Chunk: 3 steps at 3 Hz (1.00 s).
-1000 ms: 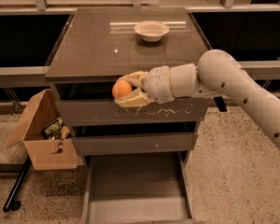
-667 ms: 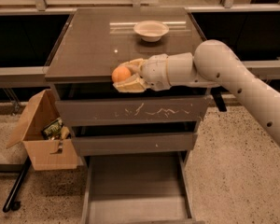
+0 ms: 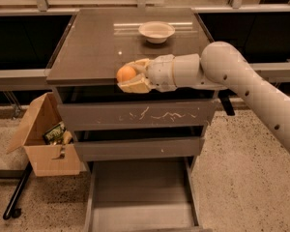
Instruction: Pick orange from bottom drawer and place on counter
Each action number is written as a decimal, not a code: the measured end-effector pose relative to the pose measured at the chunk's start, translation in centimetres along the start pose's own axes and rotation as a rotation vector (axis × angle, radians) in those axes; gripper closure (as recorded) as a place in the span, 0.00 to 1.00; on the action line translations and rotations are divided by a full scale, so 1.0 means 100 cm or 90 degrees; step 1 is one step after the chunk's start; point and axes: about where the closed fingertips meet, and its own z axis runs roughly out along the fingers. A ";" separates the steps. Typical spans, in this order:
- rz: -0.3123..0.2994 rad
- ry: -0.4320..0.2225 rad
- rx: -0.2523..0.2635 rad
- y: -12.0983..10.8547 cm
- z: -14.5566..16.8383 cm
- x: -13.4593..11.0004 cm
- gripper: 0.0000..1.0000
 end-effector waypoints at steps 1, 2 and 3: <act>0.035 -0.006 0.051 -0.045 -0.001 0.011 1.00; 0.074 0.019 0.127 -0.095 -0.013 0.022 1.00; 0.153 0.068 0.225 -0.145 -0.029 0.048 1.00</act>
Offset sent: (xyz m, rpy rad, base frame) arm 0.1532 -0.0969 0.0145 0.0427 0.1016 -0.4736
